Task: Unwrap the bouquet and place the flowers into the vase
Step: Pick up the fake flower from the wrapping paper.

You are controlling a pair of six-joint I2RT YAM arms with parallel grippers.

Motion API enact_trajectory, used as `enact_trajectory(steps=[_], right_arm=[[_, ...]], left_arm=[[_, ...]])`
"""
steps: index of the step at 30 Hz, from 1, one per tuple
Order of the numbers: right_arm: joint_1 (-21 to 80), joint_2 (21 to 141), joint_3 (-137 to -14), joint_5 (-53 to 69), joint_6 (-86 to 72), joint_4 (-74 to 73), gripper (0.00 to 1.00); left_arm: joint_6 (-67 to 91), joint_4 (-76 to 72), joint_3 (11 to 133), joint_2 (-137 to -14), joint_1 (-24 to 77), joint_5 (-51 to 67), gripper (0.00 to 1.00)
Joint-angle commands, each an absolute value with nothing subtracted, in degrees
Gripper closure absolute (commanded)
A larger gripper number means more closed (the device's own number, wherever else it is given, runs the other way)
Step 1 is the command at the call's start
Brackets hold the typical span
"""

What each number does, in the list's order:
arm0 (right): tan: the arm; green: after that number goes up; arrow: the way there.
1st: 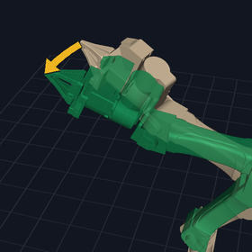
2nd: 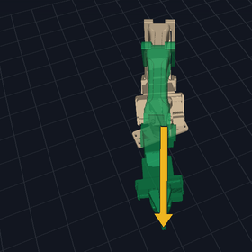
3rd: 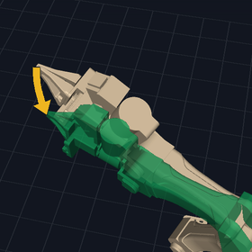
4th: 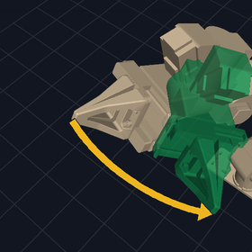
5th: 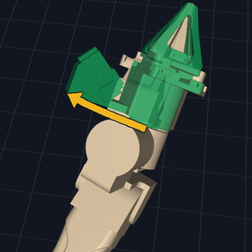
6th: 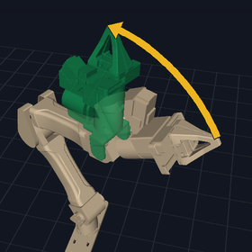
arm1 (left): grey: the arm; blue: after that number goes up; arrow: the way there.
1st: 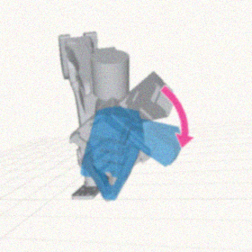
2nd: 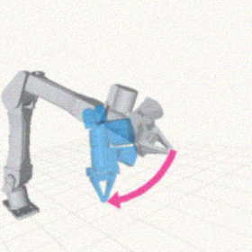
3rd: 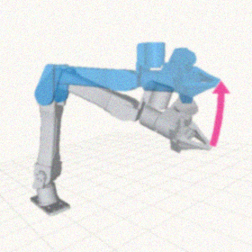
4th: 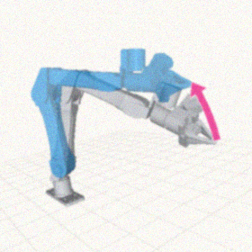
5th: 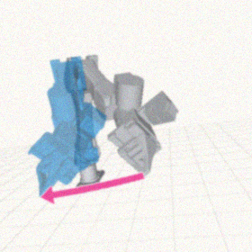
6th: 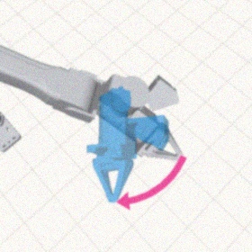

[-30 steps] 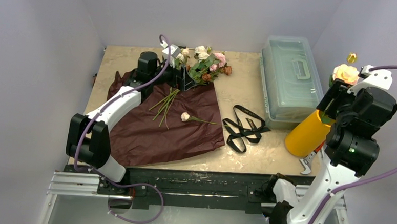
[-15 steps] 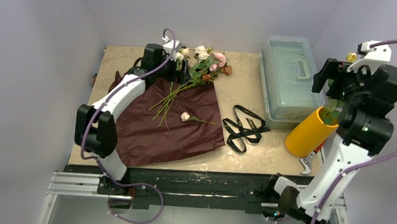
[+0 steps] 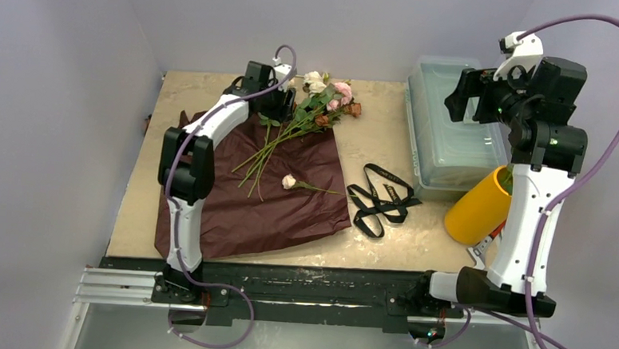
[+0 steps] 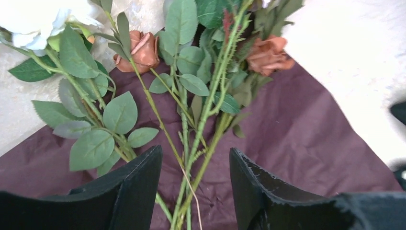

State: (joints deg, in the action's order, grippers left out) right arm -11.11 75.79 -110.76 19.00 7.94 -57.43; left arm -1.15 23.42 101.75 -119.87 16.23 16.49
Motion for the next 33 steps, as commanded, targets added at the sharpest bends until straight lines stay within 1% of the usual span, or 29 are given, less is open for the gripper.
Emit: enact_trajectory(steps=[1, 9, 11, 12, 16, 17, 18, 23, 27, 30, 33], right_arm=[[-10.2, 74.7, -111.5, 18.8, 7.5, -53.6, 0.05], [-10.1, 73.6, -110.7, 19.2, 6.8, -52.8, 0.05], [-10.1, 73.2, -110.5, 19.3, 6.6, -52.7, 0.05], [-10.1, 73.2, -110.4, 19.5, 6.5, -52.7, 0.05], [-10.1, 72.7, -109.7, 21.1, 5.9, -51.7, 0.06], [-10.1, 72.4, -109.2, 21.8, 5.4, -51.1, 0.06], [-10.1, 72.0, -108.6, 22.8, 4.8, -50.5, 0.05], [-10.1, 71.5, -107.2, 30.8, 0.8, -48.2, 0.04], [-10.1, 71.9, -107.1, 37.7, -3.3, -46.8, 0.05], [-10.1, 72.1, -107.0, 41.6, -4.8, -45.9, 0.06], [-10.1, 72.3, -106.6, 45.3, -5.6, -45.2, 0.07]], left_arm=[[1.7, 23.0, 107.6, -125.4, 16.3, 13.4, 0.49], [2.8, 22.5, 110.7, -132.1, 16.5, 9.8, 0.59], [2.9, 22.6, 111.1, -133.0, 16.5, 9.4, 0.64], [2.9, 22.6, 111.3, -133.3, 16.5, 9.2, 0.67], [3.4, 22.7, 112.0, -132.5, 16.5, 8.8, 0.93], [3.5, 22.7, 112.0, -131.8, 16.5, 8.9, 0.98], [3.5, 22.7, 111.9, -130.9, 16.5, 9.0, 1.00], [4.7, 22.6, 109.9, -123.9, 16.5, 11.3, 1.00], [6.6, 17.4, 103.2, -114.8, 16.6, 16.5, 1.00], [7.5, 14.2, 99.4, -109.1, 17.0, 22.5, 1.00], [11.9, 5.3, 94.3, -103.4, 17.0, 33.9, 1.00]])
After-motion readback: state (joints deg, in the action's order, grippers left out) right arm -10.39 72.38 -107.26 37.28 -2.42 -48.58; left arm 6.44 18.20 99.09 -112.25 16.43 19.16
